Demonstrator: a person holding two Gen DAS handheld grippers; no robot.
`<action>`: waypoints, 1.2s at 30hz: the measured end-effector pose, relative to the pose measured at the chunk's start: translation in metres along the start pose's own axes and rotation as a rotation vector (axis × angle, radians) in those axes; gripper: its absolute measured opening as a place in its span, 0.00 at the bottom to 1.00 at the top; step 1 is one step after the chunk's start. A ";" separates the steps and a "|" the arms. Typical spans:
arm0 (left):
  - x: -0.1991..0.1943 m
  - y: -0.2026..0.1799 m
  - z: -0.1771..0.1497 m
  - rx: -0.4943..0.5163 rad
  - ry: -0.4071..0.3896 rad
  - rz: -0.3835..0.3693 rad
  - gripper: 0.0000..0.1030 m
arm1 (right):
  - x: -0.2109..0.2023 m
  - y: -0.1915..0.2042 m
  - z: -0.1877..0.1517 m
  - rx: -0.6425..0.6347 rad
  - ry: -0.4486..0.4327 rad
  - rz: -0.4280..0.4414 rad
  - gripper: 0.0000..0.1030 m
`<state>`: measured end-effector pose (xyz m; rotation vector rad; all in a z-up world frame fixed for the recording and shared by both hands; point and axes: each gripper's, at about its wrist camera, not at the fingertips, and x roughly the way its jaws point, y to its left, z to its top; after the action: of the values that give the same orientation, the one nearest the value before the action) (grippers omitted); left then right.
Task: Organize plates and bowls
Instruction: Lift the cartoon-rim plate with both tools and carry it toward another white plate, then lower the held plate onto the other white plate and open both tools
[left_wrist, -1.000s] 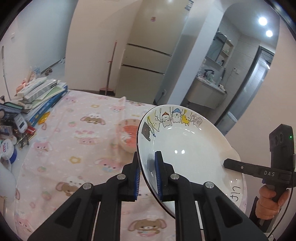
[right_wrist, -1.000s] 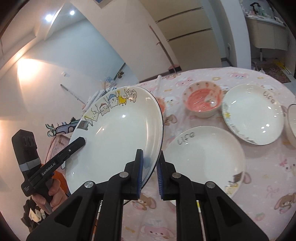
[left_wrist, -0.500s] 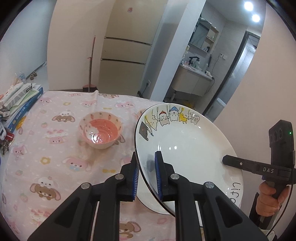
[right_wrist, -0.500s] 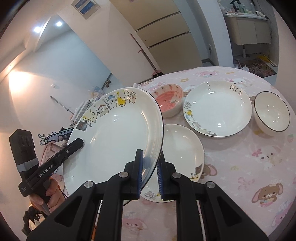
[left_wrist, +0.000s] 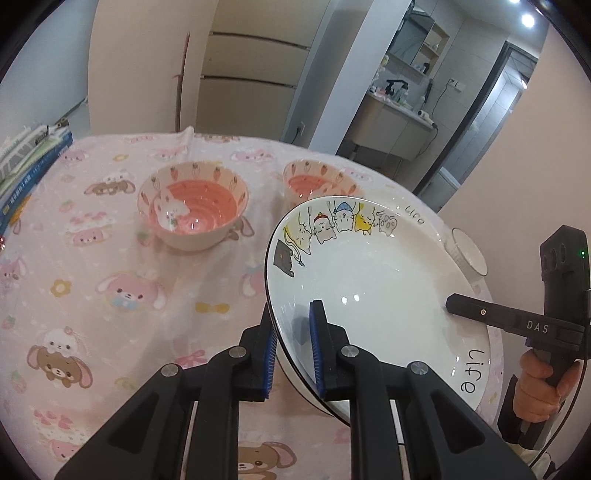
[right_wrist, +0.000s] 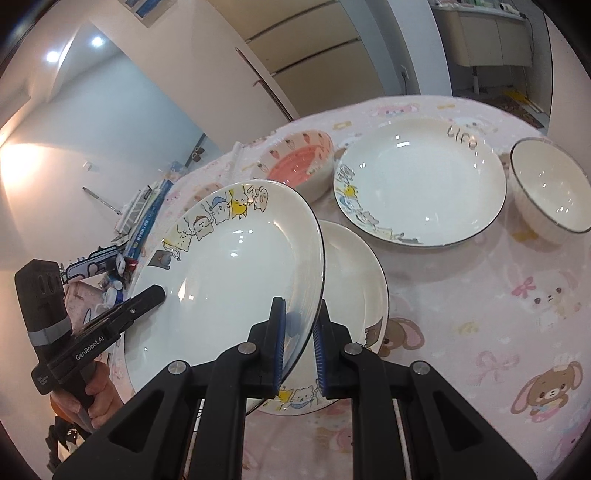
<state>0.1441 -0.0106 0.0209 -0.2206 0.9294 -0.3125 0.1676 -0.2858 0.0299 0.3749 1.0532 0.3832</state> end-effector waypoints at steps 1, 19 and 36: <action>0.007 0.004 -0.001 -0.011 0.016 -0.005 0.16 | 0.005 -0.002 0.000 0.005 0.009 0.000 0.14; 0.044 0.006 -0.013 0.000 0.098 0.018 0.17 | 0.036 -0.024 -0.007 0.035 0.076 -0.034 0.14; 0.060 -0.003 -0.021 0.078 0.090 0.095 0.20 | 0.044 -0.025 -0.014 0.001 0.113 -0.072 0.17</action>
<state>0.1601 -0.0363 -0.0350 -0.0912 1.0114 -0.2723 0.1774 -0.2849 -0.0217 0.3183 1.1736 0.3420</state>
